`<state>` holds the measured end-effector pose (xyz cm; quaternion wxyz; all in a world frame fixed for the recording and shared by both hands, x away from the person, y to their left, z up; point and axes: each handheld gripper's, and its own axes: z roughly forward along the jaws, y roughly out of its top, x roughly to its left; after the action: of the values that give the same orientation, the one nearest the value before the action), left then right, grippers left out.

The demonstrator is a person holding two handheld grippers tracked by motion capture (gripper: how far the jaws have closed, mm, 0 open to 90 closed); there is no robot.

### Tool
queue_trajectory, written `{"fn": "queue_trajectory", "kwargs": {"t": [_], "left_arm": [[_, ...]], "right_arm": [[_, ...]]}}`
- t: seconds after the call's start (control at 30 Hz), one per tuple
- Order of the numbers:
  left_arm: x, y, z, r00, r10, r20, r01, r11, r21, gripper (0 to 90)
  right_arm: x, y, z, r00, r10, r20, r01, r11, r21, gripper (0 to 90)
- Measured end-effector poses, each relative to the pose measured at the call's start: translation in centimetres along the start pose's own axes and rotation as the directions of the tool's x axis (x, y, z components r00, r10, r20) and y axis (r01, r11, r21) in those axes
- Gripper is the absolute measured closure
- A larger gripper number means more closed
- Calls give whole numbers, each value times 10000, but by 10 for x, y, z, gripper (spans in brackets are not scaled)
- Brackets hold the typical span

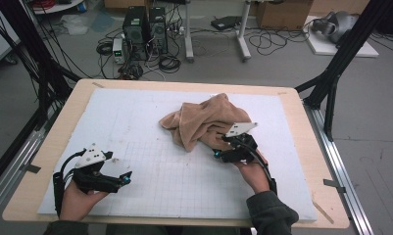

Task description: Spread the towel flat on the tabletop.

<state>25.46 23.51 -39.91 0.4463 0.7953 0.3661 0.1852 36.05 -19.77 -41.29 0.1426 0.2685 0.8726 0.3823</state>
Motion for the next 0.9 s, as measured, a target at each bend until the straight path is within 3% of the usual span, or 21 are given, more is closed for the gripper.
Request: {"fn": "queue_trajectory", "kwargs": {"t": [0.1, 0.13, 0.17, 0.2, 0.3, 0.43, 0.53, 0.6, 0.63, 0.7, 0.73, 0.83, 0.87, 0.9], "left_arm": [[-1, 1, 3, 10000, 40, 65, -41, 10000, 40, 33], [-1, 2, 3, 10000, 47, 78, -48, 10000, 41, 33], [-2, 3, 4, 9999, 94, 101, -94, 10000, 33, 32], [-2, 3, 4, 9999, 94, 101, -94, 10000, 33, 33], [-4, 4, 4, 9998, 146, 120, -147, 9999, 33, 32], [-8, 6, 5, 9996, 190, 193, -190, 9998, 0, 33], [-13, 10, 5, 9991, 302, 310, -300, 9995, -72, 32], [-18, 12, 7, 9983, 425, 401, -422, 9991, -84, 32], [-23, 13, 8, 9972, 575, 480, -573, 9983, -54, 32], [-25, 14, 10, 9969, 575, 531, -572, 9983, -76, 32], [-27, 15, 12, 9961, 637, 606, -636, 9980, -29, 32], [-35, 19, 18, 9939, 785, 772, -788, 9969, 6, 32], [-37, 20, 21, 9929, 829, 857, -833, 9965, 22, 32], [-39, 21, 23, 9920, 873, 913, -884, 9961, 74, 32]], "right_arm": [[-2, 0, 12, 9995, -197, -233, 208, 9986, 479, 680], [-2, 0, 12, 9995, -197, -233, 208, 9986, 479, 680], [-2, 0, 14, 9975, -344, -611, 375, 9981, 497, 807], [-1, 0, 13, 9964, -366, -769, 395, 9985, 370, 820], [6, 5, 2, 9919, -603, -1116, 608, 9981, 13, 833], [25, 10, -18, 9800, -1039, -1698, 979, 9943, -431, 834], [36, 10, -28, 9736, -1241, -1918, 1175, 9920, -450, 834], [48, 8, -36, 9648, -1400, -2226, 1321, 9900, -500, 834], [61, 4, -42, 9526, -1518, -2635, 1413, 9882, -585, 834], [75, 0, -48, 9368, -1591, -3115, 1386, 9865, -870, 834], [75, 0, -48, 9368, -1591, -3115, 1386, 9865, -870, 834], [92, -3, -49, 9122, -1934, -3612, 1749, 9810, -835, 824], [94, -5, -48, 9074, -2063, -3662, 1920, 9785, -755, 750], [93, -7, -46, 9087, -2026, -3651, 1884, 9793, -746, 641]]}}
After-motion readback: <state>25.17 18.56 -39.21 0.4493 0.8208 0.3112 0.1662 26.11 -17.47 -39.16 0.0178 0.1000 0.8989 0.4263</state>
